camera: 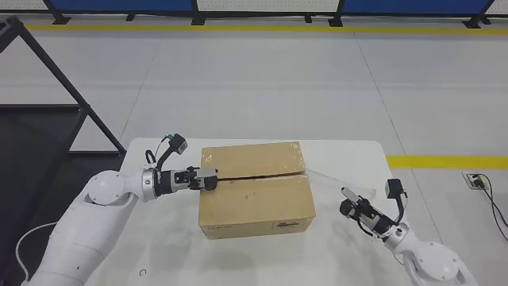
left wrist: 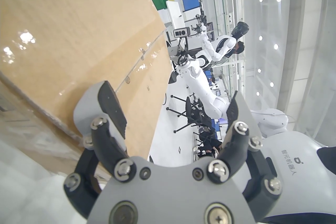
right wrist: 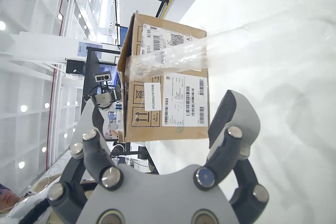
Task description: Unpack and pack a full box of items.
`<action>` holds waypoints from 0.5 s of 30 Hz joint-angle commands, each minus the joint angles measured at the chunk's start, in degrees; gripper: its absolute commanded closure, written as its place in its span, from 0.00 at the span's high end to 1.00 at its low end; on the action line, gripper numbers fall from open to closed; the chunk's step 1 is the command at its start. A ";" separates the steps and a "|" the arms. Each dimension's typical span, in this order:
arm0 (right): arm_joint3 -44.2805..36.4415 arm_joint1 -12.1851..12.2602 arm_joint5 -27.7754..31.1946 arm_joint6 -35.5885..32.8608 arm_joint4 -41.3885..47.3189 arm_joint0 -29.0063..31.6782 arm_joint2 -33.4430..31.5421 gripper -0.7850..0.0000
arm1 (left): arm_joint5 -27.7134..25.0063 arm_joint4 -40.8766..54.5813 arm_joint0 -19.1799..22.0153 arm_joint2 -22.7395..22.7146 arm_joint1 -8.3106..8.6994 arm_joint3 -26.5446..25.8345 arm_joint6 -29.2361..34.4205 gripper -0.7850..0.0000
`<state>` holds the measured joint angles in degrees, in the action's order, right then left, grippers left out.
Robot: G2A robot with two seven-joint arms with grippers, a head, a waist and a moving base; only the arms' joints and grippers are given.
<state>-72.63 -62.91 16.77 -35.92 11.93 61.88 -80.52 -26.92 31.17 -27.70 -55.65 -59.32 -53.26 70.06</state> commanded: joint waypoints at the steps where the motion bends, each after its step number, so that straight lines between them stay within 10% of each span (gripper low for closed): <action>1: 1.97 -0.36 -1.77 0.36 3.21 -0.88 0.71 1.00 | 0.00 0.00 0.00 0.00 0.00 0.00 0.00 1.00; 15: 13.43 -3.19 0.63 6.40 16.67 -4.74 4.35 1.00 | 2.18 -2.59 -3.67 -2.70 0.79 -5.12 -3.31 1.00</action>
<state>-59.95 -65.86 17.06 -30.25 27.98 57.47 -76.51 -24.80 28.61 -31.17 -58.12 -58.59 -58.24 66.73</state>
